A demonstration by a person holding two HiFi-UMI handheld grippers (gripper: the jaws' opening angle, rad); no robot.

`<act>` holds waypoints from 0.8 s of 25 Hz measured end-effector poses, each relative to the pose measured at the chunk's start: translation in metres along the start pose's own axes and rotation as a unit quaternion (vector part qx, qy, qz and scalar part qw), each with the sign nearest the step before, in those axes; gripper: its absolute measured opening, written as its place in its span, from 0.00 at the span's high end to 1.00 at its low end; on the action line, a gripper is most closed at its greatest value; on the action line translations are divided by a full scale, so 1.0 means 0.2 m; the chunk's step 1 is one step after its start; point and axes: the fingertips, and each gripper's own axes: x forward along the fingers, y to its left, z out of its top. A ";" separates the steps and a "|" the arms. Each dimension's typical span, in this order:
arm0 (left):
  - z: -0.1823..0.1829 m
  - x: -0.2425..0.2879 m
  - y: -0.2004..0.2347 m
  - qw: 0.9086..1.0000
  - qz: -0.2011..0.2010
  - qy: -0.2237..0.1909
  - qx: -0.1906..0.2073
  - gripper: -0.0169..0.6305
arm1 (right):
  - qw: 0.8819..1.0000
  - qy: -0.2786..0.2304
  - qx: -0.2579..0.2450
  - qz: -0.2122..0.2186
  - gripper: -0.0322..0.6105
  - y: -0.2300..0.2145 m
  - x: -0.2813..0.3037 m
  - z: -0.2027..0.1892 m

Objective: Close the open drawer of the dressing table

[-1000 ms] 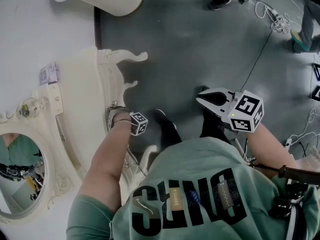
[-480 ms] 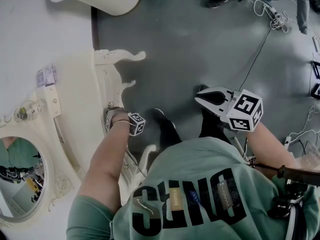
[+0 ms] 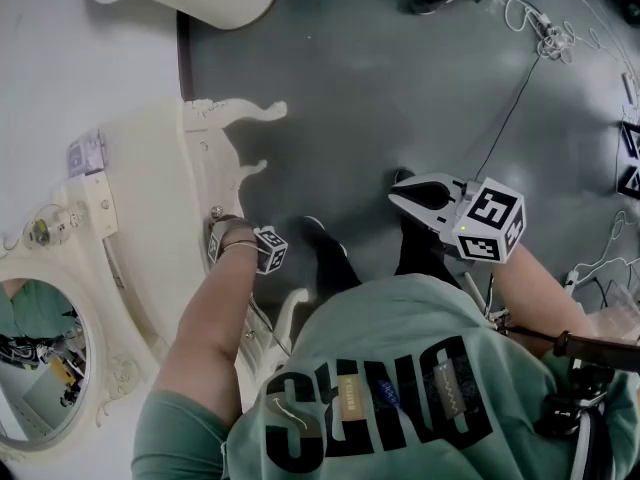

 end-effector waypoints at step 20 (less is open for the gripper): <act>0.00 0.00 0.01 1.000 -0.019 -0.004 -0.007 0.96 | 1.000 -0.002 -0.009 -0.004 0.93 0.00 -0.03 0.07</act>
